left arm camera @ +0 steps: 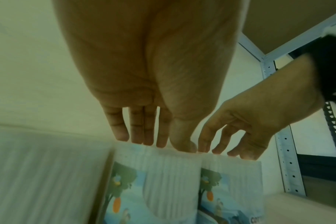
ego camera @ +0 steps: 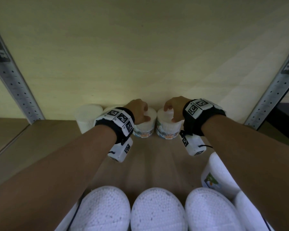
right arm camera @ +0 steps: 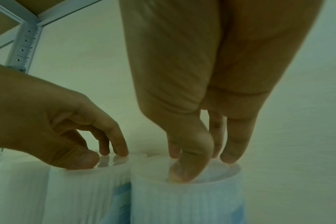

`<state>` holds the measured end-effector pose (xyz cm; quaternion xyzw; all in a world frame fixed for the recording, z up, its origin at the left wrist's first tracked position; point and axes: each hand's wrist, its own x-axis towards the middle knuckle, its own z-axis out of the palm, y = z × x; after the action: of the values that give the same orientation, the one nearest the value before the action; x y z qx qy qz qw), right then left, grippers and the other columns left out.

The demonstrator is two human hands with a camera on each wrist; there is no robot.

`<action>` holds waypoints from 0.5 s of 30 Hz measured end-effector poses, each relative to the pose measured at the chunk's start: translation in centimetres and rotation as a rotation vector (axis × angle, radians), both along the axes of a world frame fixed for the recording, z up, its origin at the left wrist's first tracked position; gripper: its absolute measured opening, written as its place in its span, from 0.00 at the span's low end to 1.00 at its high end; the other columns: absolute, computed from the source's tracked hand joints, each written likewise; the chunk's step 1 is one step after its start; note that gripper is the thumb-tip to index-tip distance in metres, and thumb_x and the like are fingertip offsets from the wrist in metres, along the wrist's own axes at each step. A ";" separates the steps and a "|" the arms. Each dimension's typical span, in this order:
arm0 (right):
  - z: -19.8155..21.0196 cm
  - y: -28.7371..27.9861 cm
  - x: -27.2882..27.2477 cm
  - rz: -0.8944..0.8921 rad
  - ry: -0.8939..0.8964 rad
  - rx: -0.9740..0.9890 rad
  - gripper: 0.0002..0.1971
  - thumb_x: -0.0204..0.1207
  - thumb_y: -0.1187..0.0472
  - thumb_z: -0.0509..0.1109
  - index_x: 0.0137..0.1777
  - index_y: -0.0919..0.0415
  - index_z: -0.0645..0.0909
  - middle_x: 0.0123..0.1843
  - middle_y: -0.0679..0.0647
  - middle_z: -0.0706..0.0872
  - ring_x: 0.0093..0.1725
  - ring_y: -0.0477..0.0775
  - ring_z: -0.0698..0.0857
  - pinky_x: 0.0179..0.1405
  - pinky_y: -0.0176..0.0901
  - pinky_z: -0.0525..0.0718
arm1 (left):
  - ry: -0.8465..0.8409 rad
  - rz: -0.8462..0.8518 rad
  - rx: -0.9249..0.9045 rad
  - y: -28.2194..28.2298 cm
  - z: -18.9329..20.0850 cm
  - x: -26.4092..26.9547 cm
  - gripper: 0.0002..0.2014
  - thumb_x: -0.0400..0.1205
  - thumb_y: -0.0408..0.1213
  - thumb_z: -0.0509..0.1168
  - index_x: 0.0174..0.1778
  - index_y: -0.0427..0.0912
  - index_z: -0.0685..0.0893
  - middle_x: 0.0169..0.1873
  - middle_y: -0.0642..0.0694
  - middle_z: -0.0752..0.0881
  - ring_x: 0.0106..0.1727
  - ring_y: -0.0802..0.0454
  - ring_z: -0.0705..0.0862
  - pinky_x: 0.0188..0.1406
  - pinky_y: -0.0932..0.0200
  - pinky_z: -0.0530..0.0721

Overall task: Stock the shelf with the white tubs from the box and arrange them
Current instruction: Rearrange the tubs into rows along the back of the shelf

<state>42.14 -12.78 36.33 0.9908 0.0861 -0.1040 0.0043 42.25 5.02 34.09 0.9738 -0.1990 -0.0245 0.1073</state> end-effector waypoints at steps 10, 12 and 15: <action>0.0 -0.1 -0.1 0.006 -0.013 -0.001 0.27 0.71 0.64 0.77 0.70 0.57 0.77 0.74 0.57 0.75 0.70 0.61 0.77 0.67 0.50 0.78 | 0.044 -0.032 -0.072 0.6 0.0 0.3 0.22 0.79 0.42 0.70 0.69 0.39 0.79 0.69 0.39 0.76 0.68 0.41 0.78 0.64 0.52 0.75; 0.0 -0.1 -0.2 0.003 -0.013 -0.001 0.27 0.71 0.64 0.77 0.70 0.57 0.77 0.73 0.57 0.76 0.69 0.61 0.78 0.67 0.51 0.79 | 0.042 -0.034 -0.063 0.5 0.0 0.4 0.22 0.79 0.42 0.70 0.68 0.39 0.79 0.68 0.39 0.76 0.67 0.41 0.78 0.63 0.52 0.75; 0.1 -0.1 -0.5 0.020 -0.003 -0.015 0.27 0.70 0.63 0.77 0.70 0.57 0.76 0.72 0.57 0.76 0.68 0.61 0.79 0.66 0.52 0.79 | 0.047 -0.045 -0.042 0.3 0.2 0.3 0.22 0.79 0.41 0.70 0.68 0.39 0.79 0.68 0.39 0.75 0.66 0.40 0.78 0.62 0.53 0.75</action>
<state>41.63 -12.86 36.47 0.9900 0.0954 -0.1030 0.0131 42.53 5.35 34.33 0.9658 -0.2186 -0.0458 0.1318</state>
